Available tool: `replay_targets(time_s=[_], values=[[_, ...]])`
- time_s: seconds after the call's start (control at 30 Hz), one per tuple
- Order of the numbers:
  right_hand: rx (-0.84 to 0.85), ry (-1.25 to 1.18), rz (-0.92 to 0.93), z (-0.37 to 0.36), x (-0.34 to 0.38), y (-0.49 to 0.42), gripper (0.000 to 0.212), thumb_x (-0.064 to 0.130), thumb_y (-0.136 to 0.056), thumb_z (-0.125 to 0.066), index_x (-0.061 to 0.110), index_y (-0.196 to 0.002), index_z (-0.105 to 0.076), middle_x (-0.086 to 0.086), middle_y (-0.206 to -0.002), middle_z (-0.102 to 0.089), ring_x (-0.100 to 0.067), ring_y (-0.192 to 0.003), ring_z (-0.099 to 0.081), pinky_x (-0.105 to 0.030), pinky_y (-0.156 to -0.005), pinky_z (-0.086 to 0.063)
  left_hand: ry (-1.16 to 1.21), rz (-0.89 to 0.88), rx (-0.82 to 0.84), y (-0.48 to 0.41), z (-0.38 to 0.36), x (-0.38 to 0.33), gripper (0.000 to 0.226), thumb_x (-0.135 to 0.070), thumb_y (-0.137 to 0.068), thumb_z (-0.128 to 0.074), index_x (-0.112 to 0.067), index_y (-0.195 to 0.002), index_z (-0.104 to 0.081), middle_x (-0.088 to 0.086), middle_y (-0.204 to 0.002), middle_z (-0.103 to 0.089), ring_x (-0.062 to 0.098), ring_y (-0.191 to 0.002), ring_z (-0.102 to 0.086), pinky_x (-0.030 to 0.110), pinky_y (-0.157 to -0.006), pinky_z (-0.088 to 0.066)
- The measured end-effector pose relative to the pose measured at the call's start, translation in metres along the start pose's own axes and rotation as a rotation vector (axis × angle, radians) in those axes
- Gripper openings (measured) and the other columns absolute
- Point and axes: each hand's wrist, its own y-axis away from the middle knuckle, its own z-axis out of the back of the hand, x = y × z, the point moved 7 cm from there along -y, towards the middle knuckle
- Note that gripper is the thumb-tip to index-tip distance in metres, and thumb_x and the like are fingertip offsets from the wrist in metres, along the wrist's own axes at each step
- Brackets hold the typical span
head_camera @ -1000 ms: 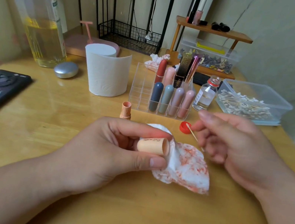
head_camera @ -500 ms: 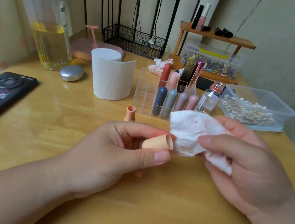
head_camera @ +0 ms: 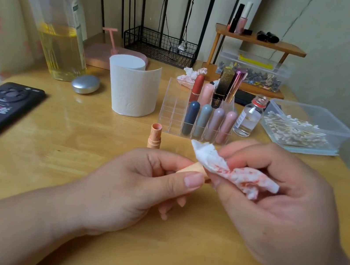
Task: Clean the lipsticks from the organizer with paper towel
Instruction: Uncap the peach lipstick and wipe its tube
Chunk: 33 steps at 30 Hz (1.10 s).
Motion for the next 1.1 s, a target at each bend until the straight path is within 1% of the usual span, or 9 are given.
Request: replay_targets(time_s=[0.13, 0.37, 0.47, 0.57, 0.7, 0.77, 0.87, 0.97, 1.1], values=[[0.089, -0.051, -0.061, 0.000, -0.004, 0.000, 0.021, -0.001, -0.077, -0.073, 0.015, -0.089, -0.071, 0.003, -0.085, -0.073, -0.017, -0.074, -0.068, -0.027, -0.065, -0.055, 0.117, 0.012, 0.063, -0.001, -0.005, -0.001, 0.022, -0.030, -0.093, -0.059, -0.019, -0.081, -0.073, 0.005, -0.067, -0.045, 0.013, -0.055, -0.037, 0.029, -0.057, -0.042], [0.332, -0.070, -0.190, -0.008, -0.006, 0.002, 0.039, 0.006, -0.077, -0.075, 0.032, -0.105, -0.069, 0.006, -0.092, -0.075, -0.016, -0.083, -0.072, -0.034, -0.072, -0.058, 0.230, 0.134, 0.150, 0.002, -0.005, 0.002, 0.026, -0.024, -0.097, -0.058, -0.015, -0.077, -0.072, 0.006, -0.063, -0.037, 0.014, -0.050, -0.028, 0.028, -0.055, -0.037], [0.392, -0.165, -0.327, -0.011, -0.013, 0.002, 0.036, 0.006, -0.076, -0.076, 0.031, -0.102, -0.070, 0.002, -0.087, -0.074, -0.013, -0.077, -0.070, -0.028, -0.065, -0.057, -0.172, 0.059, 0.024, 0.005, 0.003, -0.004, 0.024, -0.038, -0.092, -0.064, -0.022, -0.075, -0.071, 0.002, -0.061, -0.048, 0.014, -0.057, -0.045, 0.026, -0.058, -0.039], [0.455, -0.488, -0.480, -0.020, -0.020, 0.002, 0.028, -0.001, -0.078, -0.074, 0.017, -0.099, -0.070, -0.005, -0.078, -0.073, -0.017, -0.069, -0.069, -0.025, -0.062, -0.054, -0.723, -0.276, -0.111, 0.013, 0.001, -0.031, 0.016, -0.039, -0.095, -0.059, -0.029, -0.091, -0.071, -0.015, -0.074, -0.060, 0.001, -0.069, -0.054, 0.014, -0.065, -0.039], [0.371, -0.818, -0.553, -0.024, -0.022, 0.001, 0.020, 0.005, -0.076, -0.073, 0.010, -0.095, -0.068, -0.012, -0.070, -0.066, -0.023, -0.060, -0.062, -0.032, -0.055, -0.050, -1.180, -0.613, -0.166, 0.024, -0.015, -0.055, 0.026, -0.027, -0.097, -0.055, -0.009, -0.113, -0.066, -0.007, -0.085, -0.053, 0.007, -0.075, -0.047, 0.015, -0.071, -0.040], [0.278, -0.682, -0.461, -0.018, -0.015, 0.001, 0.016, 0.008, -0.073, -0.076, 0.012, -0.086, -0.069, -0.011, -0.070, -0.069, -0.020, -0.059, -0.064, -0.027, -0.053, -0.052, -1.003, -0.548, -0.158, 0.022, -0.013, -0.053, 0.023, -0.031, -0.095, -0.061, -0.016, -0.110, -0.069, -0.011, -0.086, -0.060, 0.005, -0.075, -0.053, 0.016, -0.071, -0.043], [0.141, -0.351, -0.232, -0.006, -0.004, -0.001, 0.013, 0.009, -0.072, -0.075, 0.015, -0.080, -0.067, 0.002, -0.070, -0.070, -0.009, -0.055, -0.064, -0.017, -0.051, -0.049, -0.300, -0.125, -0.056, 0.010, 0.000, -0.028, 0.024, -0.043, -0.085, -0.069, -0.018, -0.087, -0.072, -0.009, -0.072, -0.067, 0.012, -0.059, -0.056, 0.027, -0.056, -0.048], [0.137, -0.112, -0.017, -0.003, 0.005, 0.001, 0.020, 0.007, -0.078, -0.076, 0.021, -0.086, -0.065, 0.002, -0.084, -0.071, -0.013, -0.072, -0.071, -0.028, -0.065, -0.057, 0.185, 0.257, 0.083, 0.011, -0.009, -0.005, 0.059, -0.063, -0.089, -0.055, -0.006, -0.076, -0.064, 0.006, -0.057, -0.048, 0.018, -0.043, -0.040, 0.022, -0.039, -0.039], [0.215, -0.072, 0.070, -0.006, 0.007, 0.003, 0.012, 0.004, -0.084, -0.073, 0.013, -0.084, -0.064, -0.002, -0.085, -0.069, -0.027, -0.077, -0.069, -0.040, -0.066, -0.053, 0.585, 0.471, 0.249, 0.020, -0.024, -0.004, 0.044, -0.049, -0.098, -0.052, -0.007, -0.085, -0.058, 0.007, -0.056, -0.041, 0.012, -0.040, -0.036, 0.018, -0.035, -0.037]])
